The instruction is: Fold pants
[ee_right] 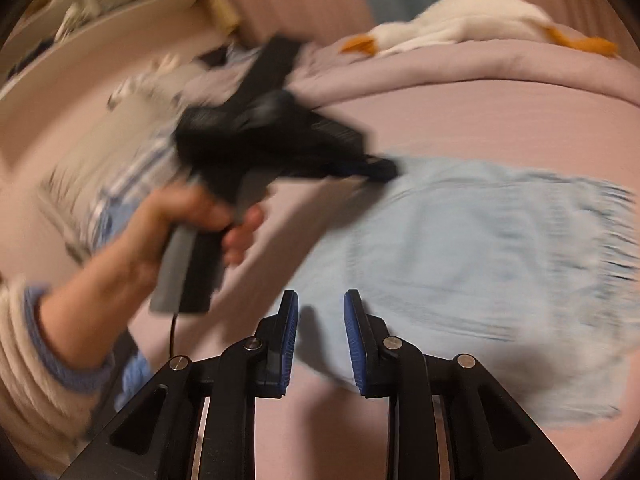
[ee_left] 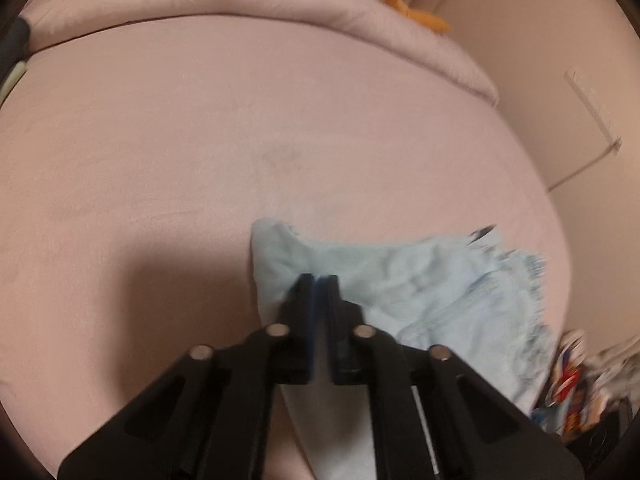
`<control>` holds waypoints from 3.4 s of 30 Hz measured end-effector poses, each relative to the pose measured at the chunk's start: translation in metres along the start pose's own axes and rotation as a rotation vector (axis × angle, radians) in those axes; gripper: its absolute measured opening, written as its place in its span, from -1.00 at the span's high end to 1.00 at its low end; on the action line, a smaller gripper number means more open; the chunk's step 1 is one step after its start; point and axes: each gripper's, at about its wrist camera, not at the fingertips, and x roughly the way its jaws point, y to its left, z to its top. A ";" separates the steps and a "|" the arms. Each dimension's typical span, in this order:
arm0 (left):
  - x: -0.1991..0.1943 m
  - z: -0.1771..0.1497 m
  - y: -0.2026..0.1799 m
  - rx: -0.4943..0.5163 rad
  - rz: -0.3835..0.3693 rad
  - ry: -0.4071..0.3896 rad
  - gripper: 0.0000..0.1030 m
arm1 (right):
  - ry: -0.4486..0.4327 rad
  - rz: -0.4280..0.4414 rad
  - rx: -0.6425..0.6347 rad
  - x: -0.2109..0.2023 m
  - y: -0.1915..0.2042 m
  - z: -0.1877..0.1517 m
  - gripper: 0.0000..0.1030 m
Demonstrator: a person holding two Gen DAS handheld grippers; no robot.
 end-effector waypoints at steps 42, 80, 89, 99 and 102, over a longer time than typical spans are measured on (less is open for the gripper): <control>-0.045 -0.086 -0.070 0.057 0.076 -0.113 0.09 | -0.105 -0.446 0.076 -0.060 -0.074 0.018 0.50; -0.046 -0.108 -0.078 0.053 0.195 -0.118 -0.25 | -0.141 -0.463 0.158 -0.095 -0.097 0.016 0.49; -0.004 -0.078 -0.092 0.117 0.228 -0.075 -0.32 | -0.068 -0.480 0.177 -0.054 -0.118 0.017 0.49; -0.026 -0.084 -0.072 0.050 0.170 -0.113 -0.38 | -0.129 -0.351 0.282 -0.084 -0.134 0.008 0.08; -0.035 -0.093 -0.057 -0.017 0.142 -0.115 -0.37 | -0.146 -0.315 0.361 -0.097 -0.144 -0.004 0.07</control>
